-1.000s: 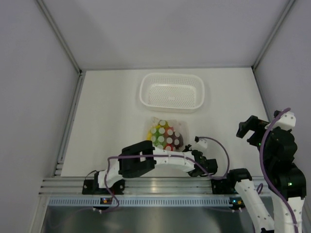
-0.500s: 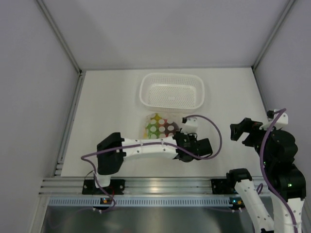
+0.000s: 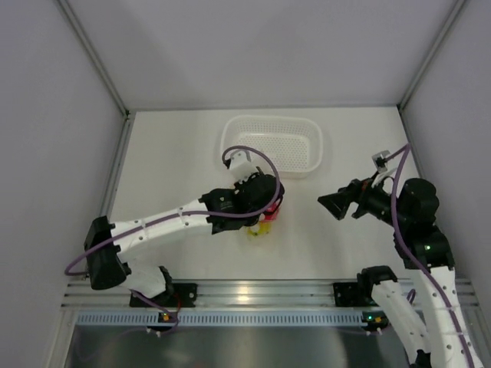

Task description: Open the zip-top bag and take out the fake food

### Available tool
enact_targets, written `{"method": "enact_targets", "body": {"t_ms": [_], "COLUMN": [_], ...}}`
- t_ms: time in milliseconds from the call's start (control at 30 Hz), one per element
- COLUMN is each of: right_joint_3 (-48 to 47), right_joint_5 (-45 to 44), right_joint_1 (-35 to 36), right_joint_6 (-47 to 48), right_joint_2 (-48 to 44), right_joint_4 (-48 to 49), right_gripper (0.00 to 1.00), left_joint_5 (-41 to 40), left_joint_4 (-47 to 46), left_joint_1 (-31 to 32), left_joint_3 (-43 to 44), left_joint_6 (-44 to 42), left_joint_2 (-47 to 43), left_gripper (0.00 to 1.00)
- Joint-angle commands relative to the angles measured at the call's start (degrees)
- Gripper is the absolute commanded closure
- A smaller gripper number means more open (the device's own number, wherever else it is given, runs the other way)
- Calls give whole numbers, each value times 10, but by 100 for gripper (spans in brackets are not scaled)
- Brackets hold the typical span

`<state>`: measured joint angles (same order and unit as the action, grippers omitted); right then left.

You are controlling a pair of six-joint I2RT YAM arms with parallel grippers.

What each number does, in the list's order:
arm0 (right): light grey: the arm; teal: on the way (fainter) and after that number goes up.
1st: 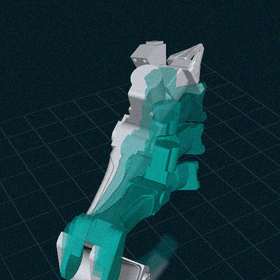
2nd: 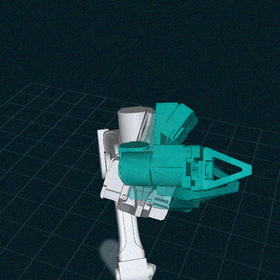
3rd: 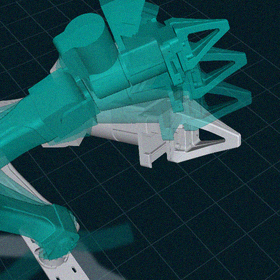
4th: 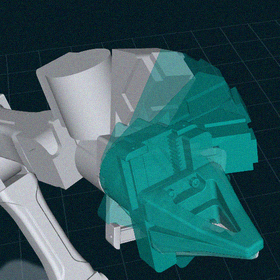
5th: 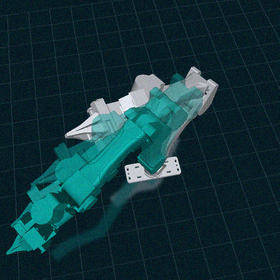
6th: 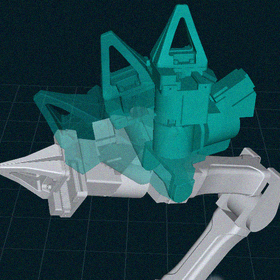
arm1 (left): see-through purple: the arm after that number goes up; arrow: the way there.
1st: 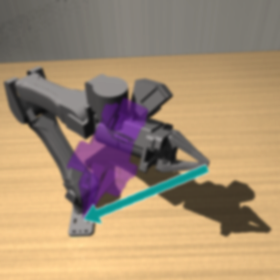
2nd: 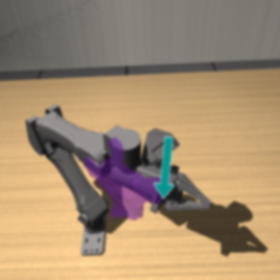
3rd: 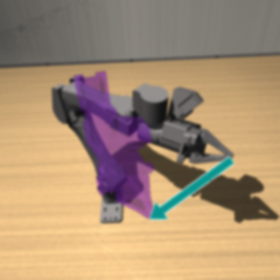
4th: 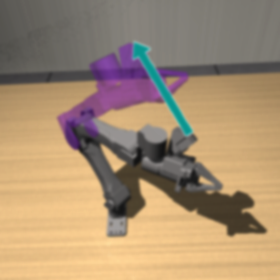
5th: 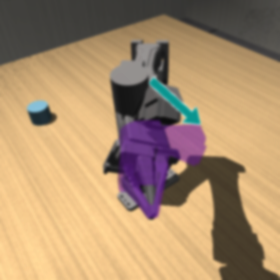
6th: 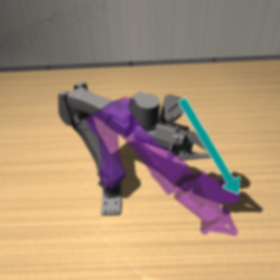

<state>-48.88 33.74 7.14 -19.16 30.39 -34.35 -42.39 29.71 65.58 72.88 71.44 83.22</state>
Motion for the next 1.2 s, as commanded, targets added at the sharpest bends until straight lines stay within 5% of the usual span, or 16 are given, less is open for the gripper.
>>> {"method": "enact_targets", "body": {"t_ms": [0,67,333,467,600,767,867,933,967,1033,1133,1167], "right_joint_3": [47,56,67,65,58,75,81,81,83,89,94,98], "right_joint_5": [75,35,-399,-553,-564,-555,-539,-533,-525,-512,-490,-477], "right_joint_1": [37,100,439,536,547,548,548,548,548,548,548,549], "right_joint_6": [-54,-52,113,164,177,170,169,171,173,182,183,183], "right_joint_2": [10,26,124,180,241,268,268,267,264,252,237,231], "right_joint_4": [181,224,302,369,408,452,471,470,467,466,442,432], "right_gripper": [0,1,2,10,42,62,96,100,100,100,100,100], "left_joint_5": [-48,-70,-70,-62,-88,-99,-96,-98,-102,-116,-133,-138], "left_joint_4": [-69,-69,-69,-69,-69,-68,-68,-68,-68,-69,-69,-71], "left_joint_1": [5,5,11,17,24,41,41,41,41,41,40,40], "left_joint_3": [-11,-13,-30,-38,-34,-44,-52,-57,-59,-58,-52,-51], "left_joint_6": [87,107,147,163,158,156,158,155,149,117,63,48], "left_joint_2": [-52,-70,-97,-97,-102,-116,-121,-125,-131,-139,-150,-153], "left_gripper": [100,100,100,100,100,100,100,100,97,69,11,3]}}
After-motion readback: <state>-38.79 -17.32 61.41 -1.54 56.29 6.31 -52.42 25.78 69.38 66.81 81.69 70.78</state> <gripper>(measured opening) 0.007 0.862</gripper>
